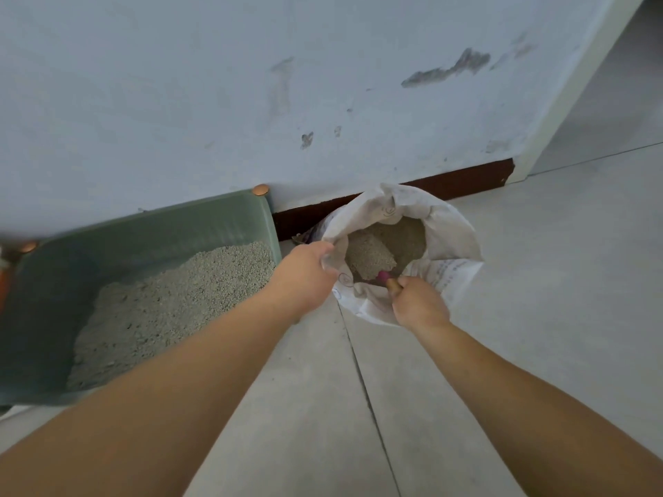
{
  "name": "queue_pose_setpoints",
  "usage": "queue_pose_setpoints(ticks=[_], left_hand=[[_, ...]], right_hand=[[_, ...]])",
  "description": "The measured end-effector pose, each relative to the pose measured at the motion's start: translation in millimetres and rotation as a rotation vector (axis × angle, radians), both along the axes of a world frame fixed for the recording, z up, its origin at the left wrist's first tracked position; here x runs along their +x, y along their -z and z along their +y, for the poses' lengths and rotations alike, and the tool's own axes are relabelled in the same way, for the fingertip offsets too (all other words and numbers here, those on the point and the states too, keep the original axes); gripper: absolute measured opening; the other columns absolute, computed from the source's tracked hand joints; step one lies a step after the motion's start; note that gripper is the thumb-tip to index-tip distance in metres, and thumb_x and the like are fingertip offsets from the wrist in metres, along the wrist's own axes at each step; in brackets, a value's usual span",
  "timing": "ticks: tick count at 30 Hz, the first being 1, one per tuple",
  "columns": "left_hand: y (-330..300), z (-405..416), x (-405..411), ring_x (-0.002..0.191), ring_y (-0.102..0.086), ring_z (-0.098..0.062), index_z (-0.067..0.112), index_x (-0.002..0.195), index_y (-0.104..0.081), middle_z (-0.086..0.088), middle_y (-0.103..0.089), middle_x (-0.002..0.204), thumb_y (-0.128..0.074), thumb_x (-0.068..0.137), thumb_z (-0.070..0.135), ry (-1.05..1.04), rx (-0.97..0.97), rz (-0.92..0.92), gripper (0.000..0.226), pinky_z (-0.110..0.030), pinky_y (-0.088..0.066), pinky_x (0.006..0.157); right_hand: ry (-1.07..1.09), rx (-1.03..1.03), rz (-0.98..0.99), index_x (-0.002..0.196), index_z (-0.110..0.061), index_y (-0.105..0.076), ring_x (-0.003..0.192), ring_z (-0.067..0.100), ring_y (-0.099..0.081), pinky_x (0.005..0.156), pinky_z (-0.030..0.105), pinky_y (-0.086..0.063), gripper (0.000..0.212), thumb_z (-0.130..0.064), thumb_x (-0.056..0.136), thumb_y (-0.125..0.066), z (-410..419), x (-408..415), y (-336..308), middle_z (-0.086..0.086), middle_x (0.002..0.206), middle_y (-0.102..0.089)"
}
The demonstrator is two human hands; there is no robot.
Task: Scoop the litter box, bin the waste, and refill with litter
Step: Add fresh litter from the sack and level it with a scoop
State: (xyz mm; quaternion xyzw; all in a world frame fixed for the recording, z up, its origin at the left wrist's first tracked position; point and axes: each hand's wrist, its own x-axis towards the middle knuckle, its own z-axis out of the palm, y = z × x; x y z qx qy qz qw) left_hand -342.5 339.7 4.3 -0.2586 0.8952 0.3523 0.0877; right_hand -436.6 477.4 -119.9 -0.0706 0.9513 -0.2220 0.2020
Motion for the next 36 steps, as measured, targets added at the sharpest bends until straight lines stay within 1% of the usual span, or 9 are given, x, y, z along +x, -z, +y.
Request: queue_pose_setpoints(ticks=[9, 12, 16, 20, 22, 27, 29, 32, 36], left_hand=[[-8, 9, 19, 0.109, -0.054, -0.022, 0.025, 0.139, -0.041, -0.004, -0.045, 0.142, -0.046, 0.094, 0.014, 0.001, 0.015, -0.025, 0.046, -0.022, -0.036, 0.080], [-9, 12, 22, 0.092, -0.052, -0.019, 0.024, 0.138, -0.043, -0.005, -0.044, 0.142, -0.046, 0.094, 0.015, 0.005, 0.021, -0.023, 0.045, -0.025, -0.043, 0.075], [-10, 16, 23, 0.080, -0.055, -0.018, 0.024, 0.137, -0.043, -0.008, -0.046, 0.140, -0.040, 0.096, 0.010, -0.004, 0.020, -0.015, 0.043, -0.025, -0.045, 0.061], [-14, 20, 24, 0.106, -0.057, -0.027, 0.024, 0.138, -0.042, -0.008, -0.043, 0.143, -0.035, 0.096, 0.004, -0.010, 0.018, -0.023, 0.047, -0.026, -0.042, 0.069], [-17, 20, 25, 0.096, -0.057, -0.024, 0.025, 0.138, -0.042, -0.008, -0.043, 0.143, -0.034, 0.095, 0.002, -0.018, 0.031, -0.019, 0.049, -0.024, -0.043, 0.063], [-24, 14, 33, 0.109, -0.056, -0.031, 0.022, 0.139, -0.041, -0.009, -0.045, 0.141, -0.034, 0.094, 0.001, -0.003, 0.007, -0.013, 0.050, -0.029, -0.044, 0.077], [-28, 6, 38, 0.098, -0.060, -0.035, 0.023, 0.138, -0.042, -0.012, -0.048, 0.137, -0.035, 0.092, -0.001, -0.018, 0.019, -0.015, 0.052, -0.037, -0.050, 0.080], [-30, -5, 46, 0.117, -0.054, -0.032, 0.021, 0.138, -0.042, -0.010, -0.047, 0.140, -0.036, 0.092, -0.001, -0.035, 0.014, -0.013, 0.052, -0.035, -0.044, 0.094], [-34, -23, 66, 0.102, -0.057, -0.035, 0.018, 0.139, -0.041, -0.013, -0.046, 0.140, -0.037, 0.093, 0.000, -0.089, 0.021, 0.008, 0.049, -0.034, -0.048, 0.083]], right_hand=[[-0.040, -0.036, 0.016, 0.109, -0.006, -0.062, 0.097, 0.031, -0.059, 0.071, 0.028, -0.036, 0.042, -0.037, 0.101, -0.034, 33, 21, -32, 0.016, 0.106, -0.065], [-0.062, -0.034, 0.012, 0.110, -0.008, -0.063, 0.091, 0.030, -0.057, 0.069, 0.027, -0.034, 0.038, -0.033, 0.101, -0.036, 43, 25, -43, 0.015, 0.103, -0.064], [-0.074, -0.016, -0.015, 0.104, -0.008, -0.063, 0.079, 0.025, -0.049, 0.068, 0.027, -0.033, 0.035, -0.032, 0.101, -0.037, 52, 29, -54, 0.007, 0.081, -0.054], [-0.090, 0.017, 0.001, 0.069, -0.021, -0.051, 0.075, 0.026, -0.051, 0.054, 0.029, -0.031, 0.035, -0.032, 0.100, -0.039, 60, 35, -63, 0.000, 0.064, -0.045], [-0.117, 0.036, 0.016, 0.061, -0.022, -0.042, 0.069, 0.024, -0.048, 0.049, 0.028, -0.027, 0.041, -0.032, 0.100, -0.038, 62, 41, -71, 0.001, 0.062, -0.044], [-0.178, 0.066, 0.032, 0.060, -0.020, -0.039, 0.059, 0.019, -0.043, 0.051, 0.030, -0.027, 0.043, -0.034, 0.100, -0.036, 69, 58, -90, 0.001, 0.061, -0.043], [-0.215, 0.058, 0.037, 0.061, -0.022, -0.041, 0.057, 0.014, -0.042, 0.051, 0.029, -0.027, 0.043, -0.039, 0.100, -0.035, 69, 69, -99, -0.001, 0.061, -0.044], [-0.265, 0.052, 0.049, 0.067, -0.021, -0.046, 0.055, 0.011, -0.041, 0.050, 0.027, -0.026, 0.039, -0.041, 0.099, -0.035, 67, 84, -110, -0.001, 0.061, -0.044], [-0.376, 0.066, 0.069, 0.076, -0.021, -0.049, 0.056, 0.010, -0.039, 0.051, 0.025, -0.026, 0.034, -0.039, 0.100, -0.033, 58, 105, -119, -0.004, 0.063, -0.043]])
